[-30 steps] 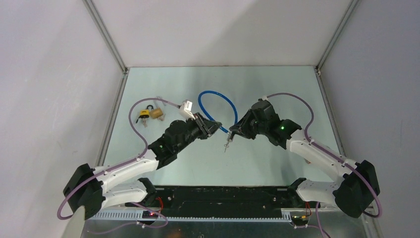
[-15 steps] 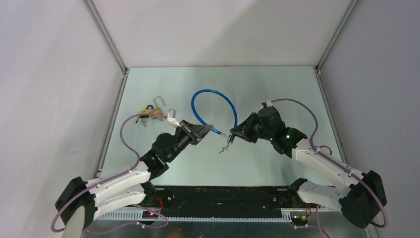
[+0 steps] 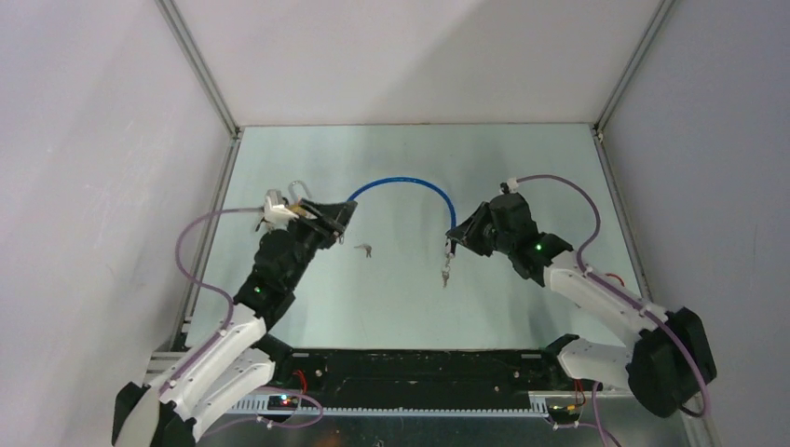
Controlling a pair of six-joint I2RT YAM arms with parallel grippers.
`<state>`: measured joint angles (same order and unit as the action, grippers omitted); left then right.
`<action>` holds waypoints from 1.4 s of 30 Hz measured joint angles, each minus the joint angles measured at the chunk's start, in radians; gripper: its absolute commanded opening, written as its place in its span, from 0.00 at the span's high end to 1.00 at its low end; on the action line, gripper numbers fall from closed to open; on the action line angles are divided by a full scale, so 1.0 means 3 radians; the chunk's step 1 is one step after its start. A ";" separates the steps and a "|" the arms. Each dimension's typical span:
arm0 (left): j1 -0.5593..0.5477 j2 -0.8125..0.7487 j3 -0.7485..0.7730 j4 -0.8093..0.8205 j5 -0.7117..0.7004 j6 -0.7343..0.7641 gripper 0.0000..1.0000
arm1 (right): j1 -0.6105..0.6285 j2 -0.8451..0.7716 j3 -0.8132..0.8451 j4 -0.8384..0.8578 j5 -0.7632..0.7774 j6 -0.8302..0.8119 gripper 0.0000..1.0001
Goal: Unlock with the key
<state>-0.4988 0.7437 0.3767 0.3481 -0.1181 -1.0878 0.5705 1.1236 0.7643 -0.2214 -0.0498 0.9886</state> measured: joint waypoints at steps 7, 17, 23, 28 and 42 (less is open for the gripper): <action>0.0314 0.0127 0.0810 -0.1057 -0.0153 0.0621 0.22 | -0.0104 0.0814 0.0397 0.0151 0.0025 -0.0454 1.00; 0.0654 0.0272 0.1036 -0.1862 -0.0323 0.1091 0.09 | -0.0080 0.1975 0.1169 0.0868 0.0015 -0.0809 1.00; 0.0661 -0.0167 0.1202 -0.2158 -0.0435 0.1452 0.01 | -0.0053 0.2644 0.1672 0.1017 0.0092 -0.0966 0.61; 0.0661 -0.0608 0.1244 -0.2331 -0.0483 0.1795 0.00 | -0.0104 0.2931 0.1920 0.1020 0.0120 -0.1035 0.34; 0.0661 -0.1578 0.1391 -0.2791 -0.0638 0.2486 0.00 | -0.0407 0.1635 0.1389 0.0346 0.0977 -0.1403 0.01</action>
<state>-0.3004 0.2703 0.7940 -0.4892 -0.3096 -0.3420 0.4484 1.6142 1.1809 -0.1177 0.2432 0.5678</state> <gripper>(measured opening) 0.995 0.960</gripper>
